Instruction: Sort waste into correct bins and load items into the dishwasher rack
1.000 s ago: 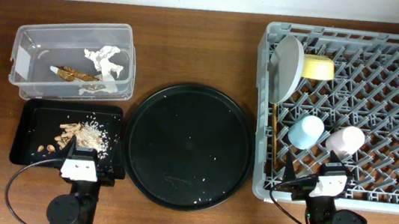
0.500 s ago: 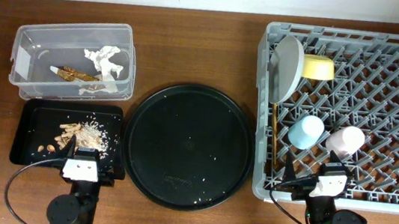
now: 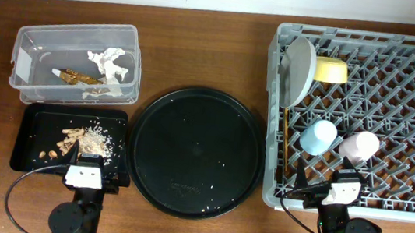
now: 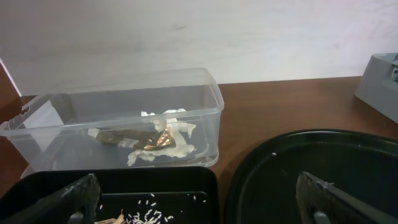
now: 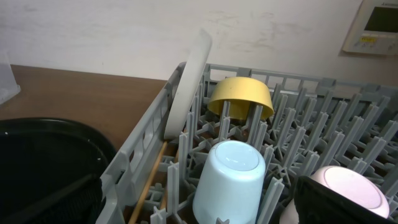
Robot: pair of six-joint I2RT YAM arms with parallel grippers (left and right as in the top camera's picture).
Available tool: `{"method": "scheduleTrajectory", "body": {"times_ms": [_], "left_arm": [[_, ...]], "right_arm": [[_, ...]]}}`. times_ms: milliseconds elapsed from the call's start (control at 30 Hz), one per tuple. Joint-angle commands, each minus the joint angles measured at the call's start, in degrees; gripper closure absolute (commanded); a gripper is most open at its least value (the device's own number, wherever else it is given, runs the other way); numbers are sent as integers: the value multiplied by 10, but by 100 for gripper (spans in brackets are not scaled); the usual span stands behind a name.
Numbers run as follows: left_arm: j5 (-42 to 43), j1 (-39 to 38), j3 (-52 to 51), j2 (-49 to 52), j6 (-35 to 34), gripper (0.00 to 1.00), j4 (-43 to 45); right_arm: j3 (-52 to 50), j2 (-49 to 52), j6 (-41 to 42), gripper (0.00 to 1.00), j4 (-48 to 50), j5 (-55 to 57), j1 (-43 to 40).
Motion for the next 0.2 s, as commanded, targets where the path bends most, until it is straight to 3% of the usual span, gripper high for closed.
{"method": "scheduleTrajectory", "body": {"times_ms": [0, 167], "left_arm": [[8, 3, -3, -5, 9, 1, -1], [8, 3, -3, -5, 9, 1, -1]], "right_arm": [[-5, -4, 0, 1, 0, -1, 3], [-5, -4, 0, 1, 0, -1, 3]]}}
